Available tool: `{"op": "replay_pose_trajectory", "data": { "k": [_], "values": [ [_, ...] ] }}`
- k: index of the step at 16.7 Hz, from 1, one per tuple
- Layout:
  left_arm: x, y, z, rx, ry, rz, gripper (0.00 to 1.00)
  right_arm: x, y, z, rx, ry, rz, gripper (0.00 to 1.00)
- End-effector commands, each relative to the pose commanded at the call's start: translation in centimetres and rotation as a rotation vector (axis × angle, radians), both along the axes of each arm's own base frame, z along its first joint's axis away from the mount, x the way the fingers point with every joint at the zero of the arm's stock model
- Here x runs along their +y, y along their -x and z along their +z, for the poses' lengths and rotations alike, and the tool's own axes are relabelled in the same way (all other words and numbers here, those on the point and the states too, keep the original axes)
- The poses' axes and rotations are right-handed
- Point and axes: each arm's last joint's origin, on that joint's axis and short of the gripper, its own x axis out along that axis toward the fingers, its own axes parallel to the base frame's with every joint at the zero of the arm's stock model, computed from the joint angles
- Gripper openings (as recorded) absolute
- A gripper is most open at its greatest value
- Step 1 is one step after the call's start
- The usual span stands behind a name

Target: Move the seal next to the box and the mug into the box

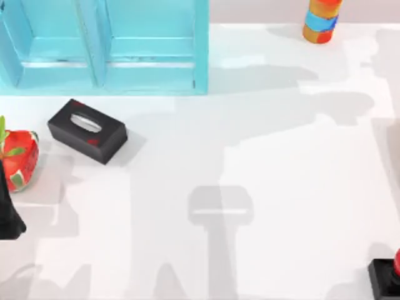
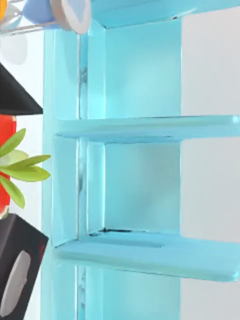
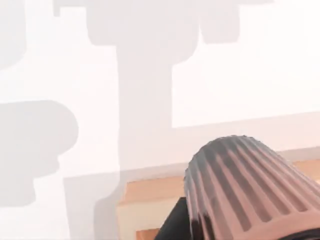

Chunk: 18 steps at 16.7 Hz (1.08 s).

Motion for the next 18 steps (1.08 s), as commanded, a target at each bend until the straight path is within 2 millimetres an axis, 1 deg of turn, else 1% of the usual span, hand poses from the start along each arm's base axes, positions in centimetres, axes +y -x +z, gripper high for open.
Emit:
{"op": "replay_pose_trajectory", "data": {
  "k": [2, 4, 5, 7, 10, 13, 16, 18],
  "values": [
    [0.0, 0.0, 0.0, 0.0, 0.0, 0.0, 1.0, -3.3, 2.4, 1.5, -0.015, 0.027, -0.036, 0.0],
    [0.0, 0.0, 0.0, 0.0, 0.0, 0.0, 1.0, -6.1, 5.8, 2.2, -0.003, 0.048, -0.062, 0.0],
    [0.0, 0.0, 0.0, 0.0, 0.0, 0.0, 1.0, -7.3, 7.8, 2.1, 0.015, 0.054, -0.071, 0.0],
    [0.0, 0.0, 0.0, 0.0, 0.0, 0.0, 1.0, -8.7, 12.1, 1.1, 0.066, 0.055, -0.074, 0.0],
    [0.0, 0.0, 0.0, 0.0, 0.0, 0.0, 1.0, -9.3, 18.1, -1.5, 0.147, 0.033, -0.044, 0.0],
    [0.0, 0.0, 0.0, 0.0, 0.0, 0.0, 1.0, -8.7, 22.8, -4.0, 0.196, 0.003, 0.017, 0.0],
    [0.0, 0.0, 0.0, 0.0, 0.0, 0.0, 1.0, -7.7, 26.0, -5.4, 0.204, -0.014, 0.081, 0.0],
    [0.0, 0.0, 0.0, 0.0, 0.0, 0.0, 1.0, -7.3, 27.2, -5.7, 0.198, -0.017, 0.109, 0.0]
  ]
}}
